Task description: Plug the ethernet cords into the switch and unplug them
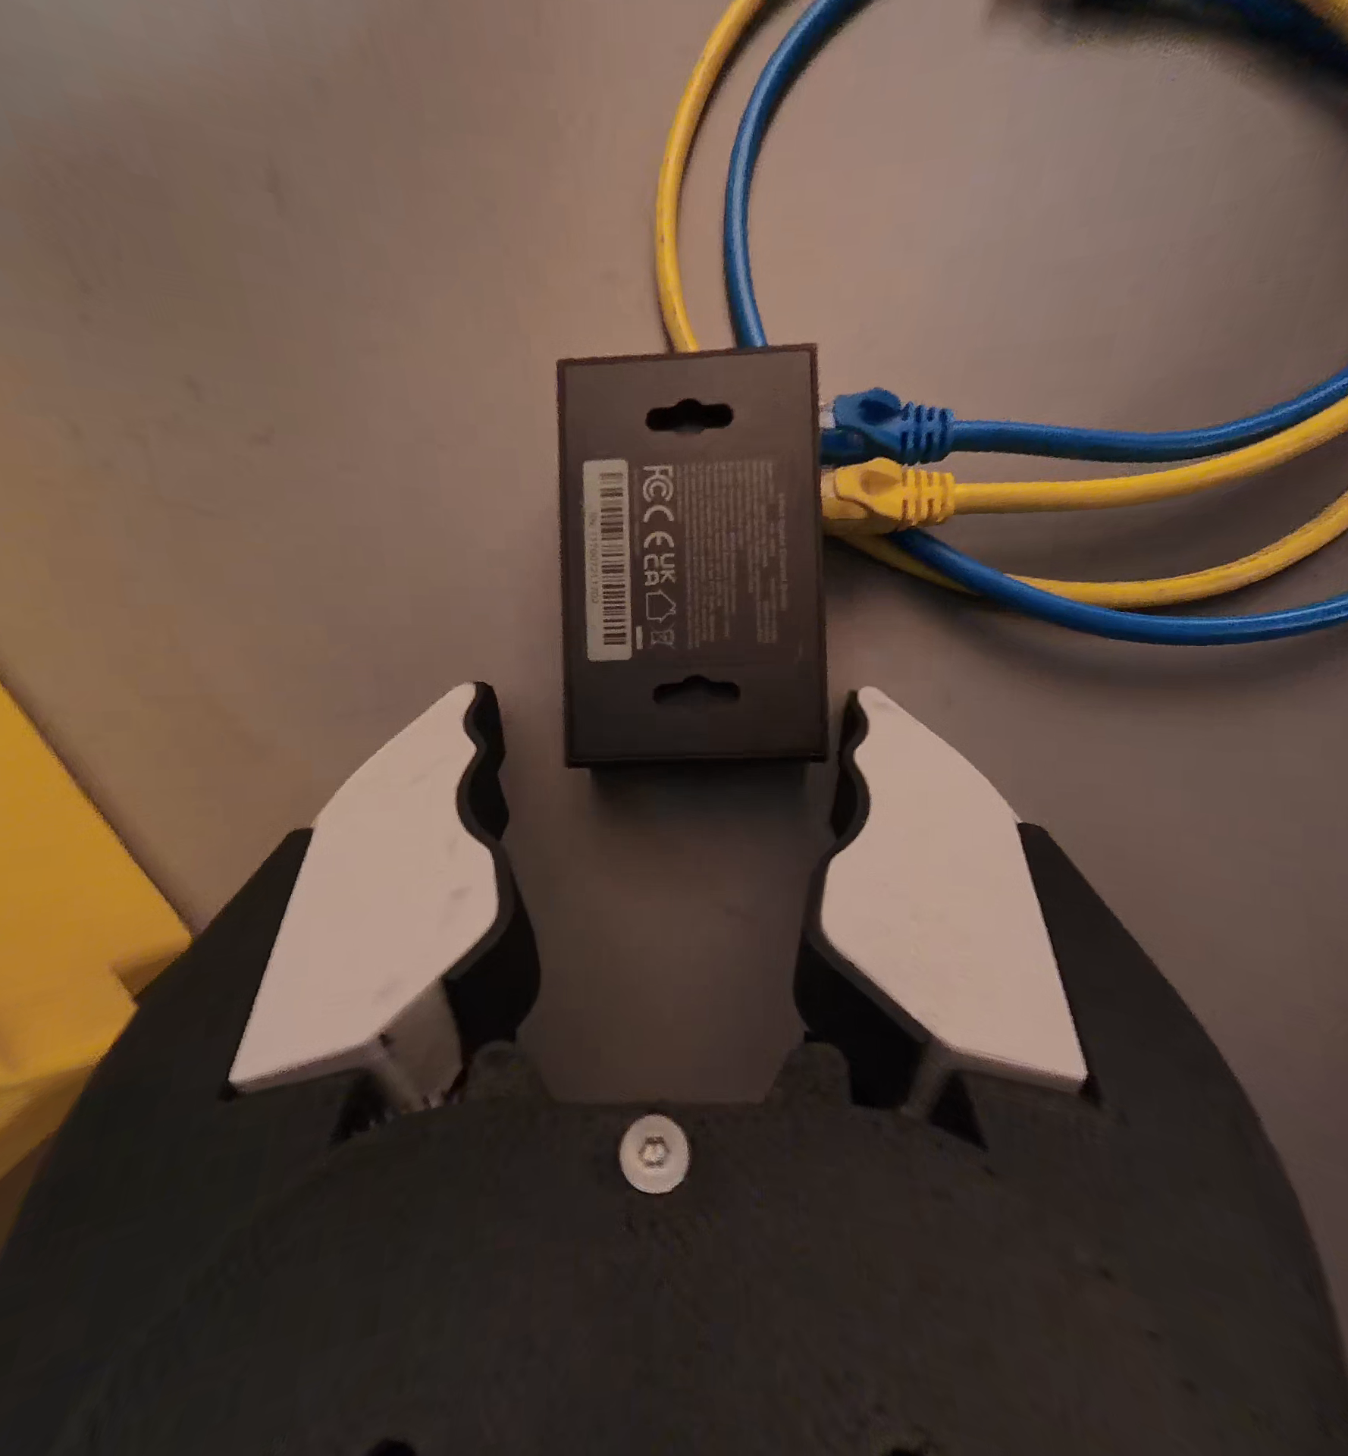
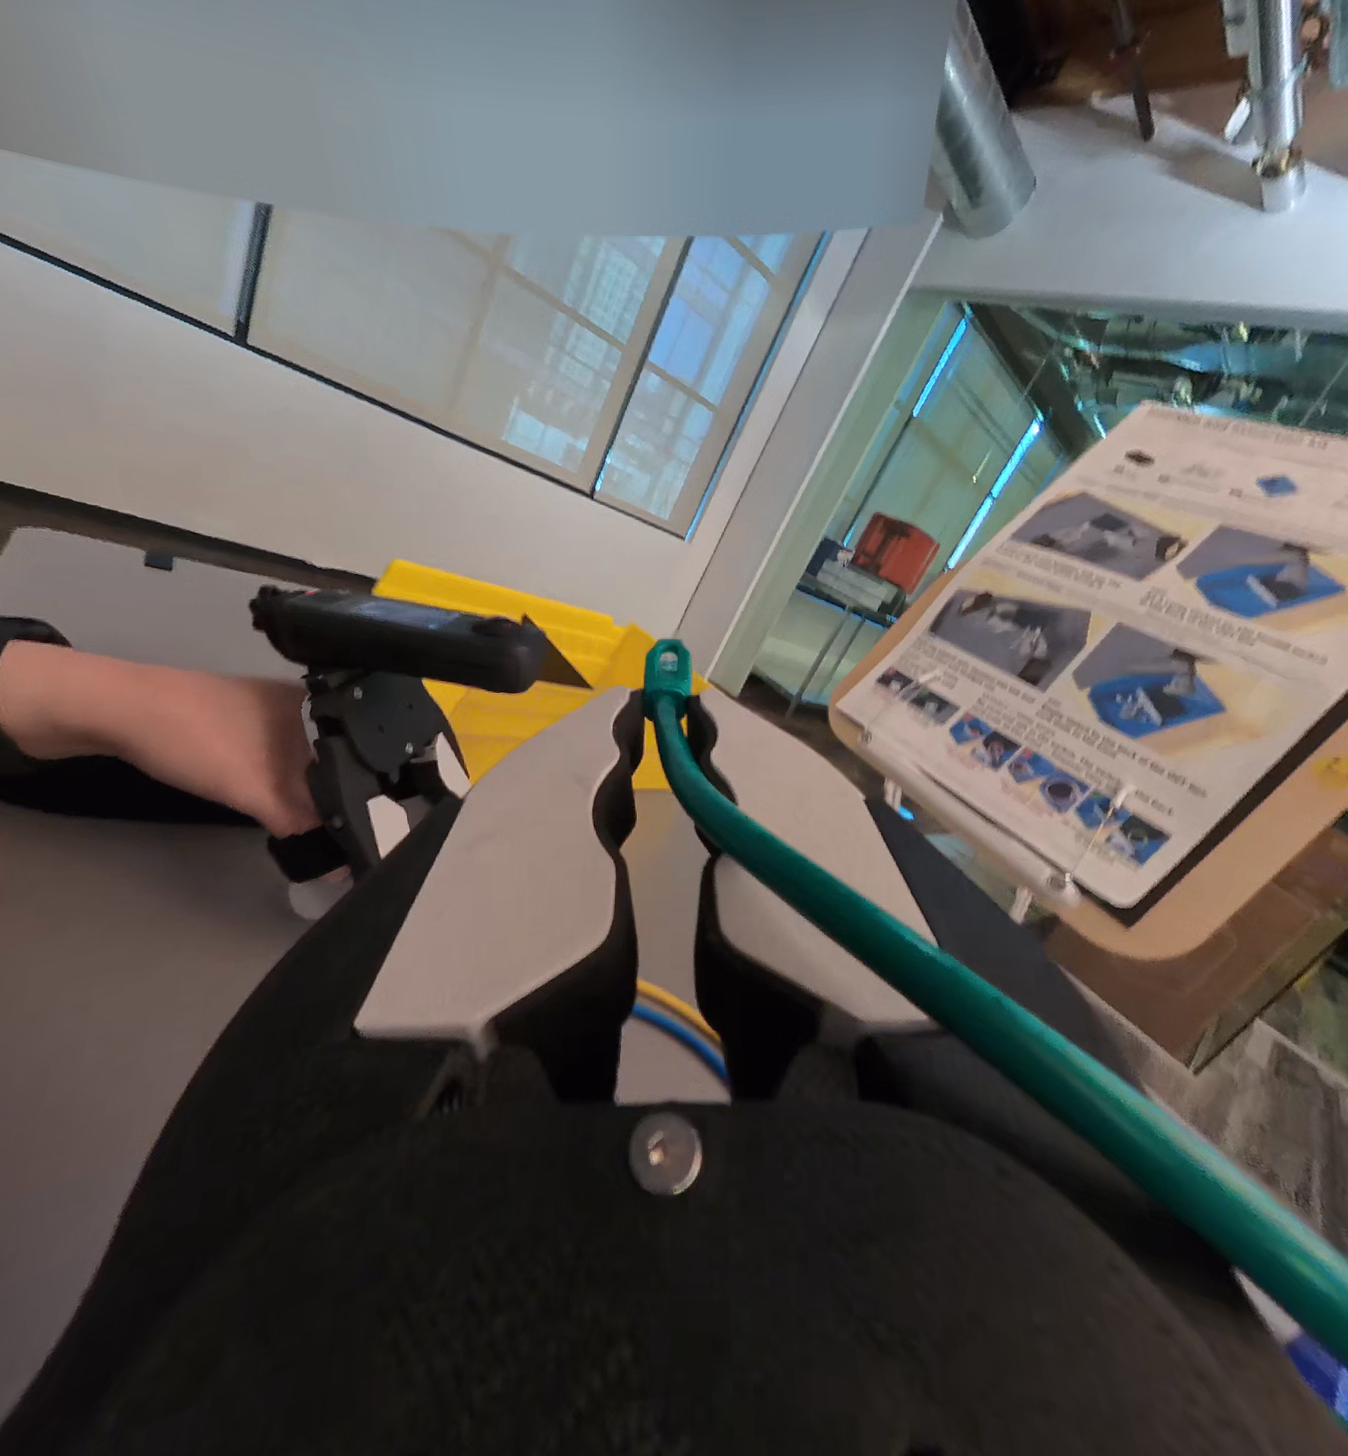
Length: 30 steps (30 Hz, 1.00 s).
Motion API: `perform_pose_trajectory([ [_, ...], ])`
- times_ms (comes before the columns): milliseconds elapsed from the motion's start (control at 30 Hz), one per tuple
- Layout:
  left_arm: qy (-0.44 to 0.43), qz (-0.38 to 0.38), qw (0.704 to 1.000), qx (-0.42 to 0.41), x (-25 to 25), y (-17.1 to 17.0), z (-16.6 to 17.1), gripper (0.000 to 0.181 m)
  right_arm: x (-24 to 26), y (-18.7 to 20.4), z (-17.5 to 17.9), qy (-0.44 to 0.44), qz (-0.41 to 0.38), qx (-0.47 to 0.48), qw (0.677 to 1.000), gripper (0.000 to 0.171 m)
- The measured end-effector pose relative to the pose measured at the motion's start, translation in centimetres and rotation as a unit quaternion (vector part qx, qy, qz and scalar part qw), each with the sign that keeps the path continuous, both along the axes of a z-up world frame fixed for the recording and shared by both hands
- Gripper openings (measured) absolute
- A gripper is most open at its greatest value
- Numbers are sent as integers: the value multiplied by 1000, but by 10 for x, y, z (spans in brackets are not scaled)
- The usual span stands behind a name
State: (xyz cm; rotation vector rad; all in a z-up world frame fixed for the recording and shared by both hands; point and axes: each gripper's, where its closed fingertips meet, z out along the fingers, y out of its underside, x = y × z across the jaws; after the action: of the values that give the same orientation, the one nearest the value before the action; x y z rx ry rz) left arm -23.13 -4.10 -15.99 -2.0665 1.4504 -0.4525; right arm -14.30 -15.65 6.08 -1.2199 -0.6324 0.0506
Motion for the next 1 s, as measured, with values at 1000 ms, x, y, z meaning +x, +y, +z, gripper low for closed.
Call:
perform_pose_trajectory([
  [1000, -167, 48, 976, -129, 17, 10, 59, 60, -49, -7, -68, -34, -34, -112, 992, 11],
])
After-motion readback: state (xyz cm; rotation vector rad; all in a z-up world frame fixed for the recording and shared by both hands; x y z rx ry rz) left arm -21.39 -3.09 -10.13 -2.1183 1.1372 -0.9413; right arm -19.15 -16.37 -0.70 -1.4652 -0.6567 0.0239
